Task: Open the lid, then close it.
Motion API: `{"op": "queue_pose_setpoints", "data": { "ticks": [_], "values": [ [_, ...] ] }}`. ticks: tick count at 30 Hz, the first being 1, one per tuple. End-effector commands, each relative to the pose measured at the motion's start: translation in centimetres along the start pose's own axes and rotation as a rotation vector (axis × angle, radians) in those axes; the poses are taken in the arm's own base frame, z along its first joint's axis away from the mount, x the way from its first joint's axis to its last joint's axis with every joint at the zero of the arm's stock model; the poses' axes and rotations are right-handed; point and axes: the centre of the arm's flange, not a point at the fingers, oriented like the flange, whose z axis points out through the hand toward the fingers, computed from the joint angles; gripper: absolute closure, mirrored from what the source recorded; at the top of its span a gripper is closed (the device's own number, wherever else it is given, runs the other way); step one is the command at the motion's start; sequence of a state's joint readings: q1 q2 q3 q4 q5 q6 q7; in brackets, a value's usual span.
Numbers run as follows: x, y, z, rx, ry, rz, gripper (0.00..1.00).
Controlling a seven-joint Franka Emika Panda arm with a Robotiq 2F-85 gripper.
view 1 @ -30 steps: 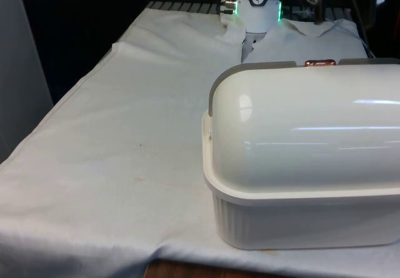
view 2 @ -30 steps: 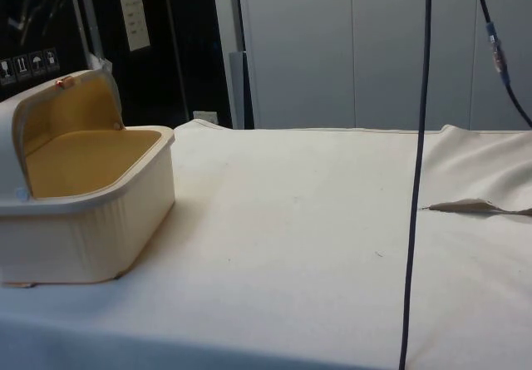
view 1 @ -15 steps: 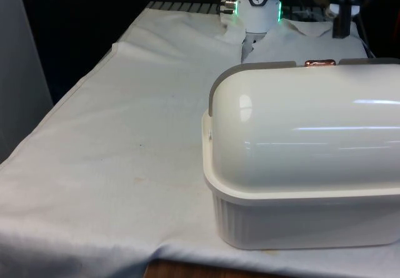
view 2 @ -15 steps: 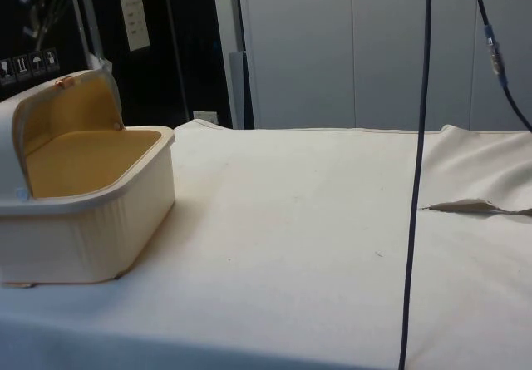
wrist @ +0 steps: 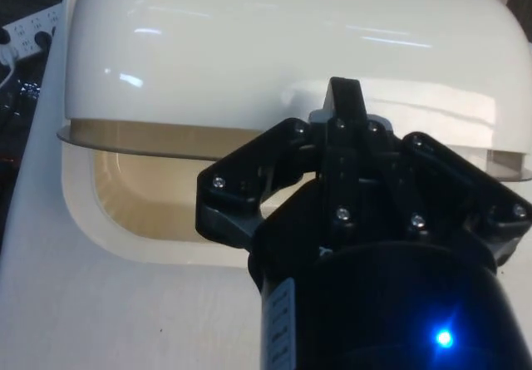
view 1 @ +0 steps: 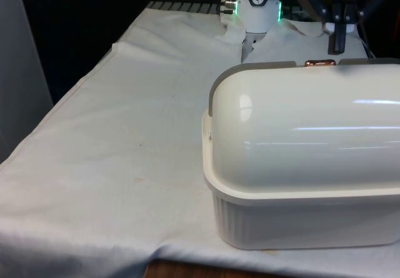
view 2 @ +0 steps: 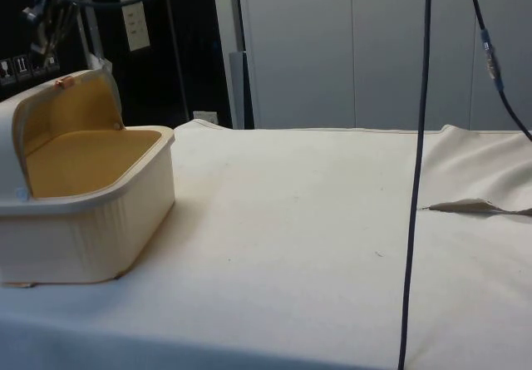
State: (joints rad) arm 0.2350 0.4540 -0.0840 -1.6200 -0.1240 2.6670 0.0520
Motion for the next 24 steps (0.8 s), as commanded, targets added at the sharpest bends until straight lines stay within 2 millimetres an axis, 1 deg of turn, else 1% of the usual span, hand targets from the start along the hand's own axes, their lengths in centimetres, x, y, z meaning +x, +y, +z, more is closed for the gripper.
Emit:
{"op": "queue_pose_setpoints", "data": {
  "ticks": [1,10,24],
  "values": [
    [-0.2,-0.1,0.0,0.007,0.003,-0.002,1.00],
    [-0.8,-0.3,0.6,0.008,-0.017,-0.011,1.00],
    [-1.0,-0.3,1.0,0.009,-0.038,-0.012,1.00]
  ]
}}
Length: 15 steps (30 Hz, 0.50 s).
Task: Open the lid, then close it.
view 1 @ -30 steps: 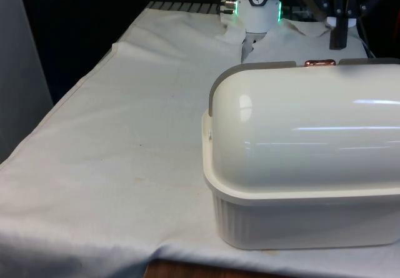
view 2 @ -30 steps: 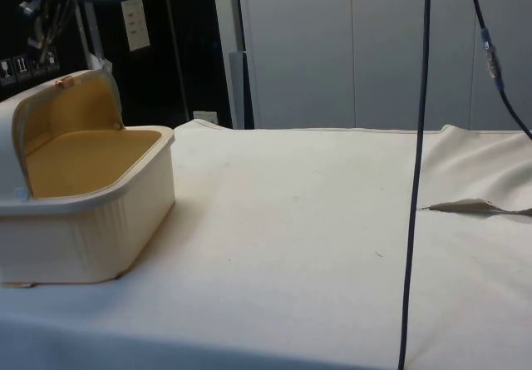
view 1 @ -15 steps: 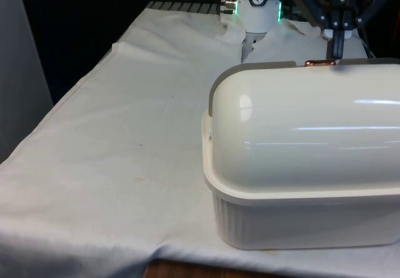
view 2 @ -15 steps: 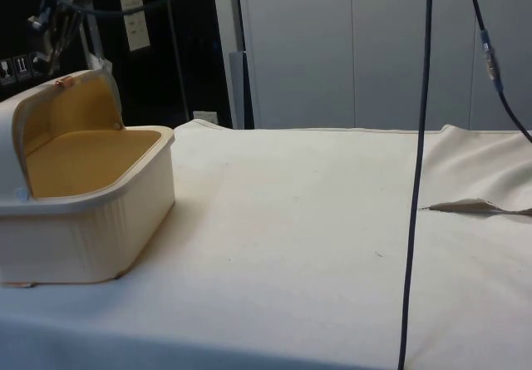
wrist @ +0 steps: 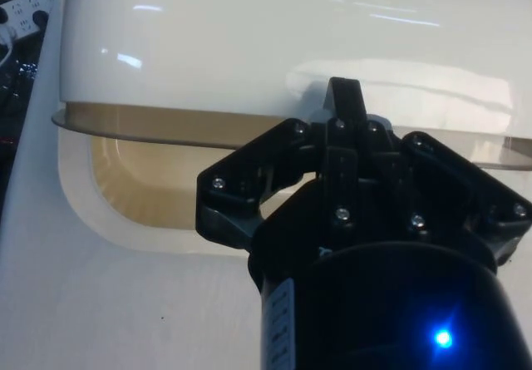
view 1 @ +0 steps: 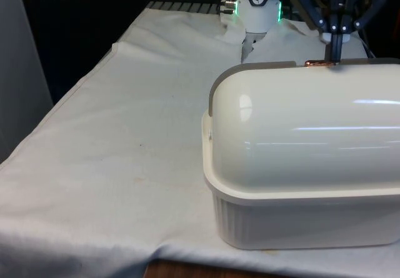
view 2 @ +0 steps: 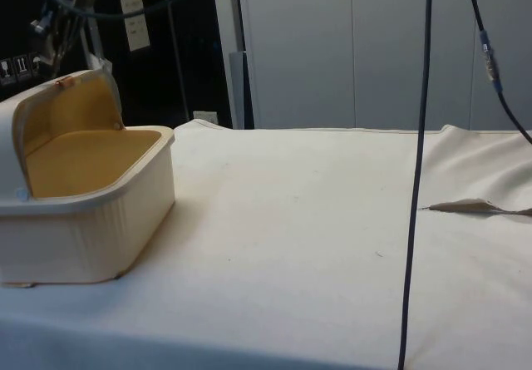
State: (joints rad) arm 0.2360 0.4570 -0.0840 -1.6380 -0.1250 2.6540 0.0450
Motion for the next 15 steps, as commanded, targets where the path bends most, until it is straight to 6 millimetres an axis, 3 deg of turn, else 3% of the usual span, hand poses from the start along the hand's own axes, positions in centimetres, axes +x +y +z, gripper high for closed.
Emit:
{"op": "queue_pose_setpoints", "data": {
  "ticks": [1,15],
  "values": [
    [-0.02,-0.17,0.05,0.009,-0.006,-0.003,1.00],
    [-0.25,-0.11,0.40,0.004,-0.023,0.000,1.00]
  ]
}}
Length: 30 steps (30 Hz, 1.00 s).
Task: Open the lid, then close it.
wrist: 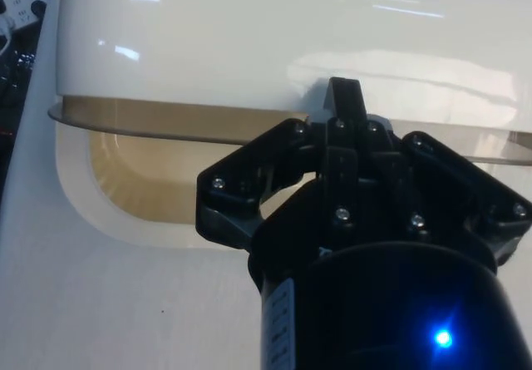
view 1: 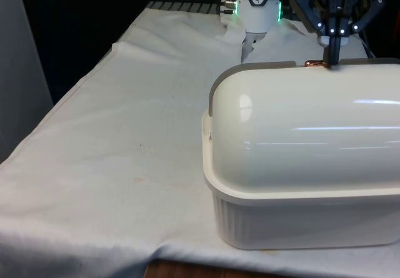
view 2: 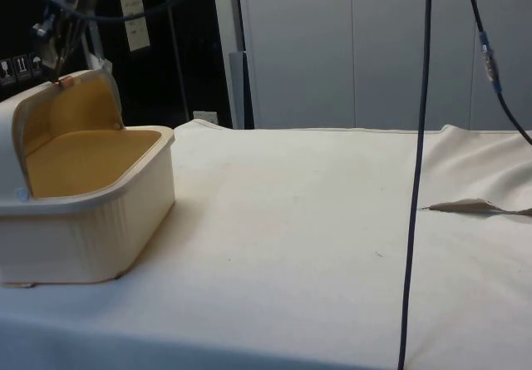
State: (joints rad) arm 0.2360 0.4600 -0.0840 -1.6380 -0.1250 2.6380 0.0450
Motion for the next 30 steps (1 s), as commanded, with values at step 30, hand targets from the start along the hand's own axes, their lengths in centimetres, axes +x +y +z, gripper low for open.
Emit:
{"op": "queue_pose_setpoints", "data": {
  "ticks": [30],
  "values": [
    [-0.87,-0.25,-0.17,0.001,-0.071,-0.004,1.00]
  ]
}}
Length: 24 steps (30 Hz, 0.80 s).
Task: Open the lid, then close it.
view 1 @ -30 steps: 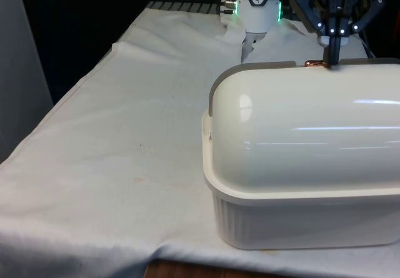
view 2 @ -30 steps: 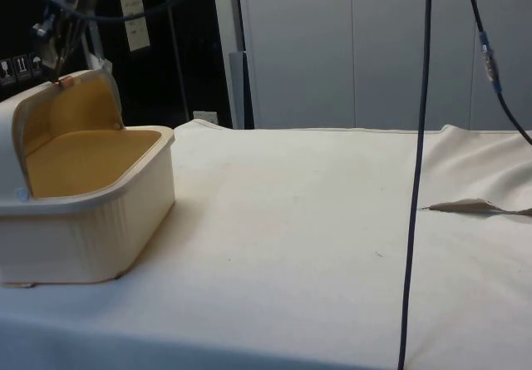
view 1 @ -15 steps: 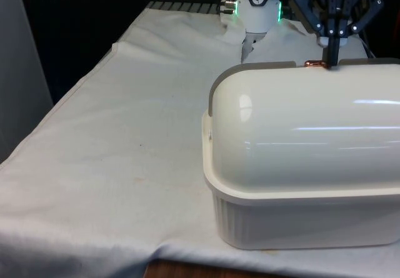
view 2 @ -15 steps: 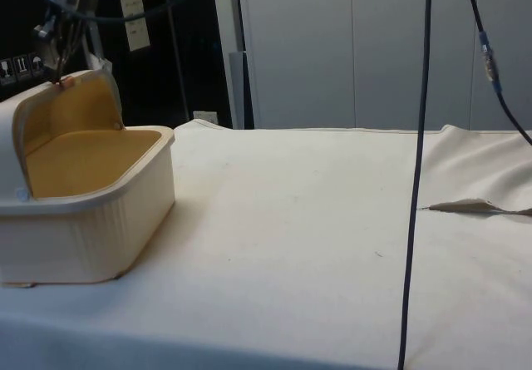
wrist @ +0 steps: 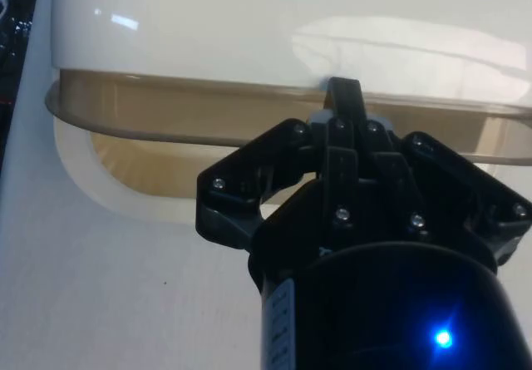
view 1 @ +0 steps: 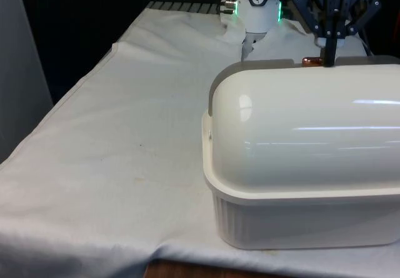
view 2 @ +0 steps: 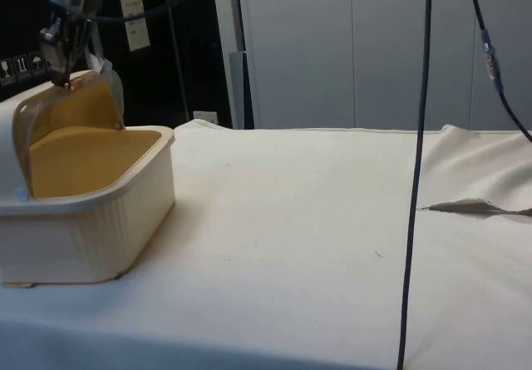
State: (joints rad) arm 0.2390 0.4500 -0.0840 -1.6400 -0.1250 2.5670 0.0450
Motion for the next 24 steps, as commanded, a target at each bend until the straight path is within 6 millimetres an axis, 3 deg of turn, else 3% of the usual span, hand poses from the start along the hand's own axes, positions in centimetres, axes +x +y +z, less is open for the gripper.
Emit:
{"op": "queue_pose_setpoints", "data": {
  "ticks": [1,24],
  "values": [
    [-0.1,-0.1,0.0,0.000,-0.004,-0.001,1.00],
    [-2.8,-0.7,-1.1,0.008,-0.102,-0.022,1.00]
  ]
}}
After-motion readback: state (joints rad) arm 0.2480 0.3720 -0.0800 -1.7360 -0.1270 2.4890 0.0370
